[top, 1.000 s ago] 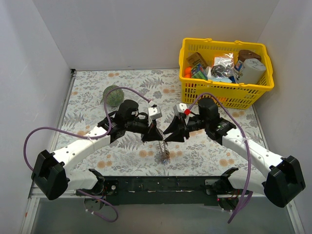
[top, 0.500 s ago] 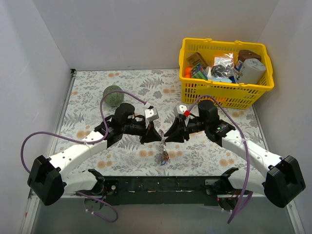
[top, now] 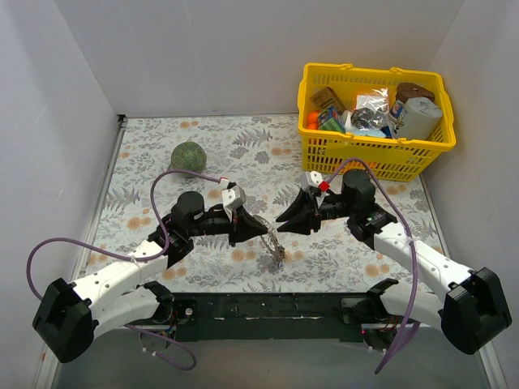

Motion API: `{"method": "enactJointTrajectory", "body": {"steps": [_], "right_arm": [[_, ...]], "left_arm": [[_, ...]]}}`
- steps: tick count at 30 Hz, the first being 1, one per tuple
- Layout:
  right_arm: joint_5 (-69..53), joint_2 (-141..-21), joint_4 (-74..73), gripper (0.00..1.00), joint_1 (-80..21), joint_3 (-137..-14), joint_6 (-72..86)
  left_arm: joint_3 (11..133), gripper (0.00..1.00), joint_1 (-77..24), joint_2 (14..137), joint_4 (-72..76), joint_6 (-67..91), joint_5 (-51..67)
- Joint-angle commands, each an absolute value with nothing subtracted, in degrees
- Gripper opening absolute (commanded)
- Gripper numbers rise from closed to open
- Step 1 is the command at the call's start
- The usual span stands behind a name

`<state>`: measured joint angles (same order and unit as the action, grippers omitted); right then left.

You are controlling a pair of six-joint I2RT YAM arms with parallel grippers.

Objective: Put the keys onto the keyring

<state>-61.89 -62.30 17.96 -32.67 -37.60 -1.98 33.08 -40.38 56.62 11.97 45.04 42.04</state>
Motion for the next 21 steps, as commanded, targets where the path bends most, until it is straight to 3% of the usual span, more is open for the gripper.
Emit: {"method": "enactJointTrajectory", "body": {"steps": [1, 11, 21], "right_arm": [[-63.02, -59.94, 26.01, 0.38, -32.08, -37.62, 2.19], [-65.74, -61.87, 32.50, 0.41, -31.99, -36.74, 6.58], [-66.27, -63.81, 41.83, 0.41, -32.08, -34.80, 13.18]], "left_arm": [[27.97, 0.00, -40.34, 53.62, 29.42, 50.97, 40.70], [24.00, 0.00, -40.34, 53.17, 43.58, 53.08, 39.73], [24.87, 0.00, -40.43, 55.28, 46.93, 54.67, 41.48]]}}
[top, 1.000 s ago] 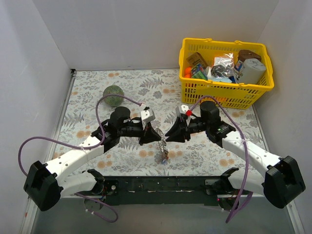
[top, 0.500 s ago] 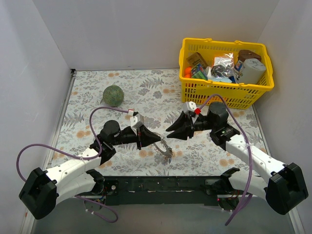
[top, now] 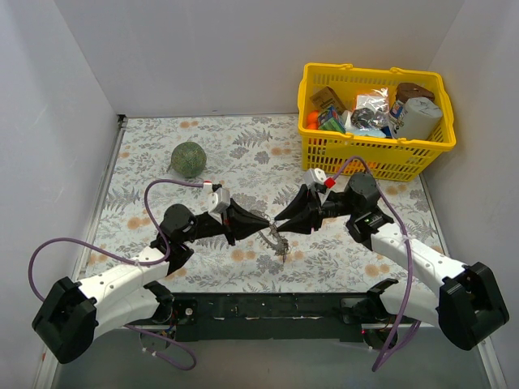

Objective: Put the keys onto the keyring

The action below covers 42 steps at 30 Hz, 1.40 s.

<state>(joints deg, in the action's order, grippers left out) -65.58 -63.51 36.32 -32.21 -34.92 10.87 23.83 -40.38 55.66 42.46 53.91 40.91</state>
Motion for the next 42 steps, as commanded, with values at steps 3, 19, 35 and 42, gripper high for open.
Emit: {"method": "enactJointTrajectory", "body": {"steps": [3, 19, 35, 42], "right_arm": [[-65.40, -63.64, 42.63, 0.42, -32.08, -34.45, 13.71], [-65.92, -66.18, 53.26, 0.29, -32.78, -32.61, 21.53], [-62.67, -65.83, 50.55, 0.01, -33.13, -34.36, 24.00], [-57.49, -62.76, 23.41, 0.01, -33.13, -41.21, 6.96]], "left_arm": [[25.40, 0.00, -40.43, 55.63, 46.41, 54.75, 42.10], [25.75, 0.00, -40.43, 55.37, 49.48, 57.22, 42.19], [27.50, 0.00, -40.43, 55.99, 45.89, 56.25, 42.80], [34.70, 0.29, -40.43, 55.72, 25.52, 48.70, 41.57]]}}
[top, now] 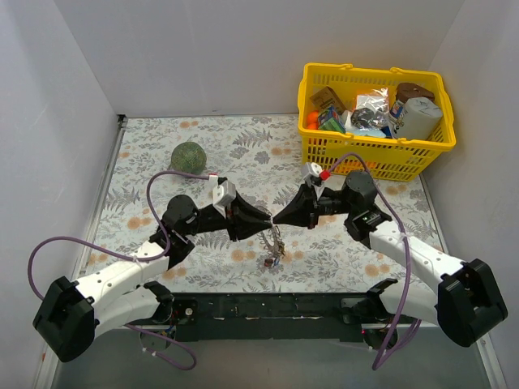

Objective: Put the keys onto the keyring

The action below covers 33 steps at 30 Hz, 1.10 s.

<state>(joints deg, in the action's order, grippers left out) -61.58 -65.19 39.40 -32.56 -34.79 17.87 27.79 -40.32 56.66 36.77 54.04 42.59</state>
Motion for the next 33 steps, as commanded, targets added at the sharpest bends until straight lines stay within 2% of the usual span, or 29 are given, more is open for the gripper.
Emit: {"method": "enactJointTrajectory", "body": {"steps": [1, 3, 6, 11, 19, 22, 33], "right_arm": [[-56.70, -62.67, 16.85, 0.01, -33.13, -42.26, 5.03], [-54.42, -62.49, 11.19, 0.01, -33.13, -45.60, 0.10], [-49.85, -63.54, -2.43, 0.01, -33.13, -51.23, -7.63], [-45.80, -64.25, -15.45, 0.01, -33.13, -56.51, -12.47], [-40.17, -67.50, -31.53, 0.01, -33.84, -64.24, -19.59], [-39.90, -67.94, -32.69, 0.01, -34.63, -64.07, -20.03], [-43.42, -66.36, -31.12, 0.01, -35.68, -60.82, -21.36]], "left_arm": [[35.67, 0.34, -40.43, 55.90, 20.44, 46.69, 41.66], [38.65, 0.44, -40.52, 56.25, 15.67, 44.48, 41.75], [43.04, 0.54, -40.43, 57.83, 6.09, 40.27, 41.40], [48.95, 0.58, -40.43, 62.75, -6.93, 35.60, 41.66], [55.02, 0.58, -40.43, 70.22, -13.10, 31.29, 43.59], [56.42, 0.57, -40.43, 71.80, -12.83, 30.68, 44.30], [56.08, 0.41, -40.43, 73.83, -8.35, 27.07, 50.18]]}}
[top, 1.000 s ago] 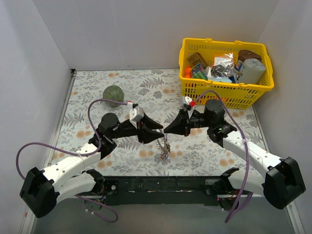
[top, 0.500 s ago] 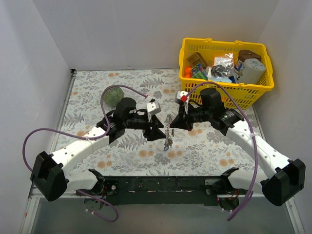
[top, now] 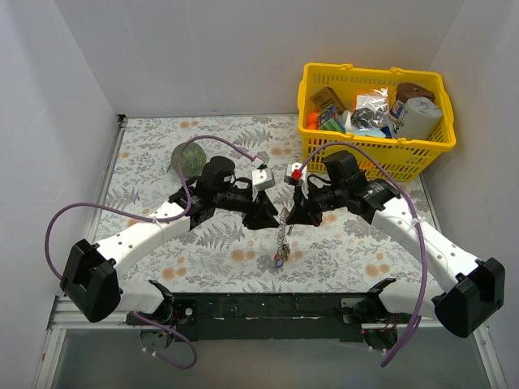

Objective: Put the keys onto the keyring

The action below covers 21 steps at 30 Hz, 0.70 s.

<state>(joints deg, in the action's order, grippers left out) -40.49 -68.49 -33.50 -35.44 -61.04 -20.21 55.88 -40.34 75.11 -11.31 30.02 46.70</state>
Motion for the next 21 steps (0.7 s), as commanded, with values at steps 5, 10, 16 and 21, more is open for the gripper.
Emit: {"method": "enactJointTrajectory", "body": {"steps": [5, 10, 16, 21], "right_arm": [[-45.87, -65.65, -29.71, 0.01, -35.60, -59.94, -21.27], [-46.58, -65.48, -28.83, 0.01, -35.68, -59.41, -20.92], [-46.76, -65.13, -28.04, 0.01, -35.68, -58.80, -20.66], [-46.85, -64.78, -27.51, 0.01, -35.68, -58.36, -20.39]], "left_arm": [[52.47, 0.35, -40.43, 71.90, -1.77, 27.77, 51.50], [52.56, 0.31, -40.43, 72.77, -0.26, 29.88, 51.51], [53.52, 0.27, -41.22, 74.18, -0.35, 30.94, 51.85], [53.88, 0.26, -41.92, 75.06, -0.79, 31.29, 51.86]]}}
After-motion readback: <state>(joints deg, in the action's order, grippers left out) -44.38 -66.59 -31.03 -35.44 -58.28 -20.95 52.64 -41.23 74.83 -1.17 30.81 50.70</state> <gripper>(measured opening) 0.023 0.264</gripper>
